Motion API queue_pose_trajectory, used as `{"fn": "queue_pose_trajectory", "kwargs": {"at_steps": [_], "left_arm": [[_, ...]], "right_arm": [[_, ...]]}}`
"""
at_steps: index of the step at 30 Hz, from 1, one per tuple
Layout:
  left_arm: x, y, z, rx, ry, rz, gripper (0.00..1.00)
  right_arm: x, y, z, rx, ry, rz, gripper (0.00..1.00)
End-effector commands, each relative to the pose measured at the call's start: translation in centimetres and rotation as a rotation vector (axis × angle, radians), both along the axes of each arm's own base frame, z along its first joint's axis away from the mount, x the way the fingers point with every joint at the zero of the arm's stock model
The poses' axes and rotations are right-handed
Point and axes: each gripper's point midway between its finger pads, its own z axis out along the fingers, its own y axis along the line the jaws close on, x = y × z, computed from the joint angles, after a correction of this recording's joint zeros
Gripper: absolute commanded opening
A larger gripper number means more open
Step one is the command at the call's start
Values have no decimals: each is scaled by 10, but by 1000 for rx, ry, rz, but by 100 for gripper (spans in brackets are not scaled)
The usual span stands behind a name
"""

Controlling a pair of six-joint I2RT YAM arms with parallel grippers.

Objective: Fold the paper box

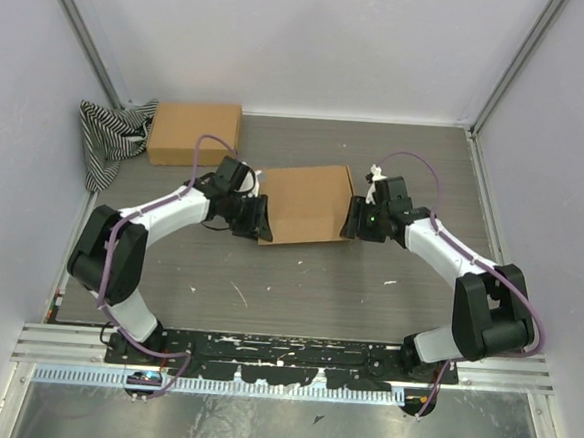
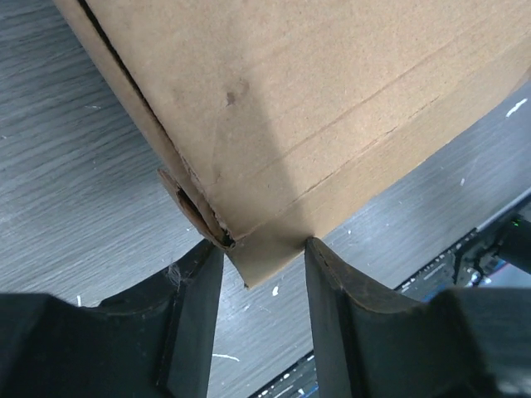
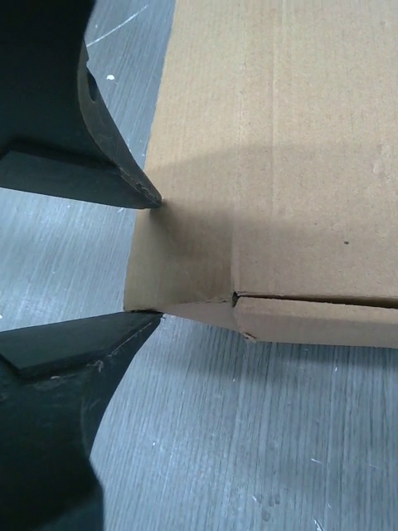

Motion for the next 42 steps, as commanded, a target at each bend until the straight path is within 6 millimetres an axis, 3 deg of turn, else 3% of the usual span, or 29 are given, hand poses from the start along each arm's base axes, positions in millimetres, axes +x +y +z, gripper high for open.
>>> {"fn": "queue_pose_trajectory", "kwargs": {"at_steps": [1, 6, 10, 16, 25, 35, 42], "left_arm": [[-3, -5, 35, -139, 32, -28, 47], [3, 3, 44, -222, 46, 8, 45], [6, -1, 49, -283, 70, 0, 50], [13, -2, 49, -338, 100, 7, 47], [14, 2, 57, -395, 112, 14, 44], [13, 2, 56, -415, 128, 11, 41], [15, 7, 48, -383, 133, 25, 40]], "right_arm": [[7, 13, 48, 71, -68, 18, 57], [7, 13, 57, 70, -64, 20, 57], [6, 14, 52, 74, -35, 15, 57], [1, 20, 48, 115, 6, 21, 56], [6, 4, 67, 89, -15, -9, 56], [12, -1, 86, 75, -19, 20, 56], [-2, -2, 71, 61, 50, 40, 53]]}}
